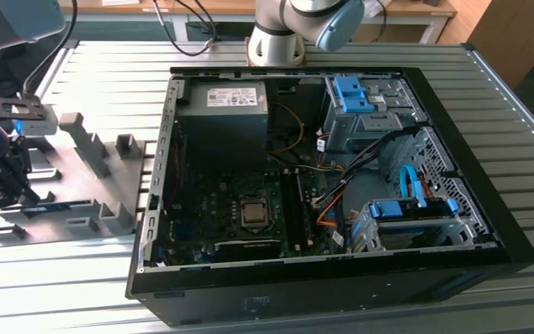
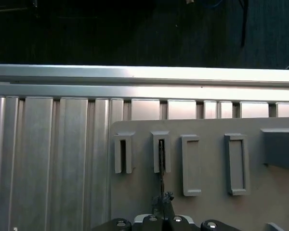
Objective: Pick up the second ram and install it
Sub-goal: 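Pick up the second ram and move it above second insertion slot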
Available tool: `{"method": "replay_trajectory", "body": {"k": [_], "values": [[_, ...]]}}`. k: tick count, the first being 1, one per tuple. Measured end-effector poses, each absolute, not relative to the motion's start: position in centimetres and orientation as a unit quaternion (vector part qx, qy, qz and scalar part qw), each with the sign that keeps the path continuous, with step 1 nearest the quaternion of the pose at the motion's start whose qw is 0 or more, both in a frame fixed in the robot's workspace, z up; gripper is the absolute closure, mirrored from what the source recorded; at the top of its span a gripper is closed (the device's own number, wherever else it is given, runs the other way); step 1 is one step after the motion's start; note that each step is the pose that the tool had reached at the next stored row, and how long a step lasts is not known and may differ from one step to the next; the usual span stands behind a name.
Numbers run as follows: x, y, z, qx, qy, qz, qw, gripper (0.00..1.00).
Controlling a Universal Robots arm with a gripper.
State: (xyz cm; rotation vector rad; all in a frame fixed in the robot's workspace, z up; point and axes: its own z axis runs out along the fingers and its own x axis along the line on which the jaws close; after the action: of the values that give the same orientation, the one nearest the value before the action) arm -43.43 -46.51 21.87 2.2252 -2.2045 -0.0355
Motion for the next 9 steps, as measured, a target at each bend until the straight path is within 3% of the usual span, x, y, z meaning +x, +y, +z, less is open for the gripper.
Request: {"method": "replay_trajectory", "body": {"k": [9], "values": [[-43.44, -46.5, 21.86, 0.719, -0.695, -0.011, 0.005, 0.9]]}}
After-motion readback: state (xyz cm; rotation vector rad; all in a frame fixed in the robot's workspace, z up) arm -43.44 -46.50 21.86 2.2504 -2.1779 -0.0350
